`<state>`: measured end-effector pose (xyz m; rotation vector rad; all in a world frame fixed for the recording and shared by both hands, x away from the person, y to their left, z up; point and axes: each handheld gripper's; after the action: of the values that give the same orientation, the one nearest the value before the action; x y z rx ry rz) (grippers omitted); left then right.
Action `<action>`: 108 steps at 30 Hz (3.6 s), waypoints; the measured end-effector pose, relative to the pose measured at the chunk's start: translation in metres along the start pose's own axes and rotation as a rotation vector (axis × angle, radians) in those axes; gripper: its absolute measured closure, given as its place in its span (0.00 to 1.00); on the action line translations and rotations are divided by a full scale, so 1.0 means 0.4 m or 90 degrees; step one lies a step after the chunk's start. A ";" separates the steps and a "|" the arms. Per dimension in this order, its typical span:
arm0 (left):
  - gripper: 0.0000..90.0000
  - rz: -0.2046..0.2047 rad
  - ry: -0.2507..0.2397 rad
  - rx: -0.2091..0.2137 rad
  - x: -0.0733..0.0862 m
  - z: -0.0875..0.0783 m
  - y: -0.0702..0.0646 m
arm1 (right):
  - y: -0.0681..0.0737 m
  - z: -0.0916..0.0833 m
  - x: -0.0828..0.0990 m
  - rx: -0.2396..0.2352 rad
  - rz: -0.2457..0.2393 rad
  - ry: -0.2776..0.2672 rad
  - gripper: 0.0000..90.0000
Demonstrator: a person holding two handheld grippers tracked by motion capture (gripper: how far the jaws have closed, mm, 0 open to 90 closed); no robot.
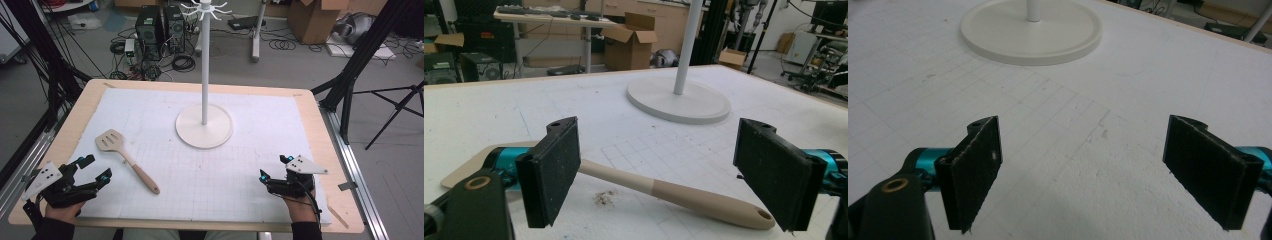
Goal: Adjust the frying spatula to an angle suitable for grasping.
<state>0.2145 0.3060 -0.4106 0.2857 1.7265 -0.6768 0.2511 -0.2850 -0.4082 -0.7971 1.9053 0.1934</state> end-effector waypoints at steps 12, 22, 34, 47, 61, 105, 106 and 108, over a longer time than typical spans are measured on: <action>0.21 -0.009 0.001 0.003 0.000 -0.003 0.005 | 0.005 0.002 -0.003 0.000 -0.002 -0.001 0.16; 0.21 -0.033 -0.020 -0.022 -0.006 -0.025 0.031 | 0.069 0.067 -0.060 -0.053 -0.013 -0.007 0.16; 0.19 -0.046 -0.034 -0.031 -0.008 -0.036 0.045 | 0.188 0.189 -0.163 -0.137 -0.040 -0.015 0.16; 0.19 -0.048 -0.037 -0.033 -0.011 -0.040 0.069 | 0.397 0.389 -0.260 -0.240 -0.083 0.022 0.19; 0.19 -0.060 -0.050 -0.036 -0.013 -0.047 0.074 | 0.554 0.520 -0.346 -0.315 -0.123 0.060 0.27; 0.20 -0.055 -0.016 0.001 -0.008 -0.024 0.055 | 0.324 0.377 -0.264 -0.450 -0.213 0.125 0.78; 0.20 -0.054 -0.013 0.006 -0.008 -0.022 0.054 | 0.303 0.369 -0.252 -0.464 -0.218 0.122 0.78; 0.20 -0.053 -0.009 0.010 -0.008 -0.019 0.051 | 0.285 0.361 -0.238 -0.478 -0.221 0.126 0.78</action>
<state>0.2199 0.3272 -0.4126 0.2212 1.7280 -0.7521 0.3156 -0.0883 -0.4183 -1.6818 1.8345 0.6541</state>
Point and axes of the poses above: each handheld gripper's, and its own axes: z roughly forward along the jaws, x roughly out of its underside, y roughly to its left, and after that the axes turned 10 degrees about -z, right-handed
